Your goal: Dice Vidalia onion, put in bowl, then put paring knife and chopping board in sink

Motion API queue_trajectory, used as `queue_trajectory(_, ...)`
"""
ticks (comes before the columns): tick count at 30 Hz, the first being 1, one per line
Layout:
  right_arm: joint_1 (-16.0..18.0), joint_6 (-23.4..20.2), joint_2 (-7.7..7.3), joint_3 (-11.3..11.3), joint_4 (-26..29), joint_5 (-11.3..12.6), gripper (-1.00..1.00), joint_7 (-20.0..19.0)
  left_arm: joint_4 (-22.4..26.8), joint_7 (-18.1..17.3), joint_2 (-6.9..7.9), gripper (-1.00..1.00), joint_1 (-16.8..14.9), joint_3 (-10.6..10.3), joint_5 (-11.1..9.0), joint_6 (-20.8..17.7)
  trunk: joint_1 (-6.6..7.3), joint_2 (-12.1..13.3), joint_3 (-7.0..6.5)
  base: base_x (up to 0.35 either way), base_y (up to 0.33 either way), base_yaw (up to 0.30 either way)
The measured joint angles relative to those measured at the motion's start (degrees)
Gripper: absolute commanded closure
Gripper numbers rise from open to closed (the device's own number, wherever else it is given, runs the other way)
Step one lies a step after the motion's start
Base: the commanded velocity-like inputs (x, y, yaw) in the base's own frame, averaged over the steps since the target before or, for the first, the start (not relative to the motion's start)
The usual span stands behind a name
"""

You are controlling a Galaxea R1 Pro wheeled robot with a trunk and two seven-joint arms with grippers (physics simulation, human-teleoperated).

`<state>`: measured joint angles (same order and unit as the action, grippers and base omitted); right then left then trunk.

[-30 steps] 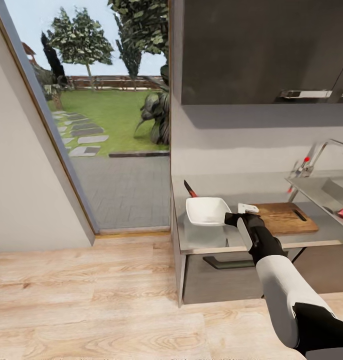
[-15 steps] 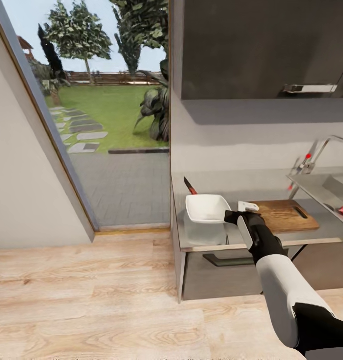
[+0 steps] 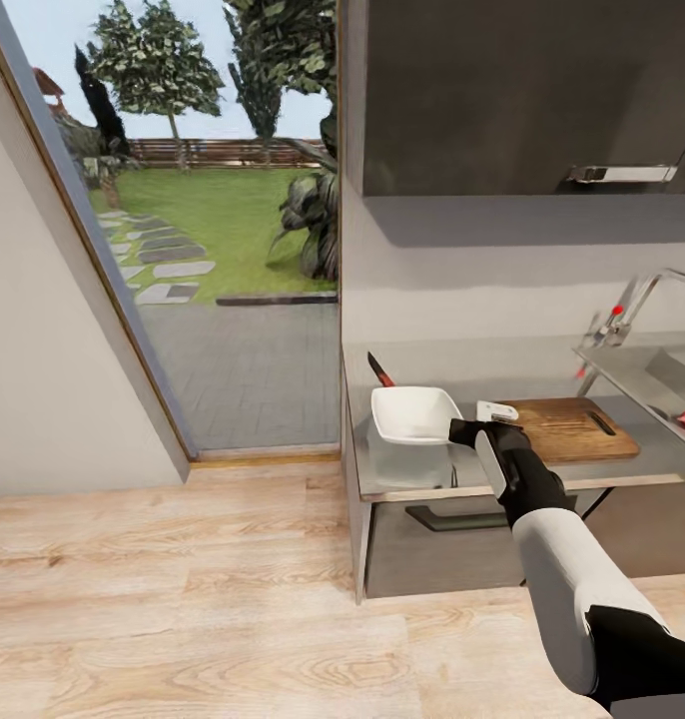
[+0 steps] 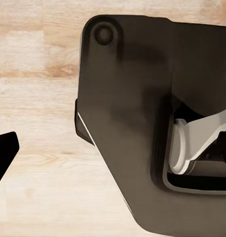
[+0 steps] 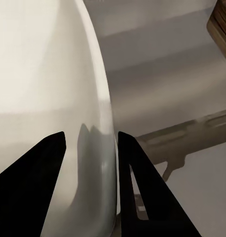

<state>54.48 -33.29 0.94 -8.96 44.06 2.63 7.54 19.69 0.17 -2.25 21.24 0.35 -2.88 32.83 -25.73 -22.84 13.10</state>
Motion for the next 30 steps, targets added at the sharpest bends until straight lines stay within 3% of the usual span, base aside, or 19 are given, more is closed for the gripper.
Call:
queue_trajectory(2,0.0,0.0,0.0,0.01,0.0,0.01,1.0,0.01,0.0,-0.02,0.0,-1.0,0.0,0.01,0.0,0.0,0.0,0.0,0.0,0.0,0.0,0.0)
queue_trajectory(3,0.0,0.0,0.0,-0.01,-0.01,0.03,-1.0,0.01,-0.01,-0.01,0.02,-1.0,0.0,0.02,0.0,0.0,0.0,0.0,0.0,0.0,0.0,0.0)
queue_trajectory(4,-0.04,-0.13,-0.06,-0.08,-1.68,-1.1,-1.0,0.17,-0.01,0.01,0.02,-1.0,0.0,0.01,0.0,0.0,-0.02,0.05,0.02,0.0,0.0,0.0)
queue_trajectory(30,-0.03,-0.04,-0.39,-0.19,0.58,-1.14,-1.0,-0.3,-0.02,0.01,0.01,-1.0,0.0,0.04,0.0,-0.09,-0.02,0.04,0.01,0.0,0.0,0.0)
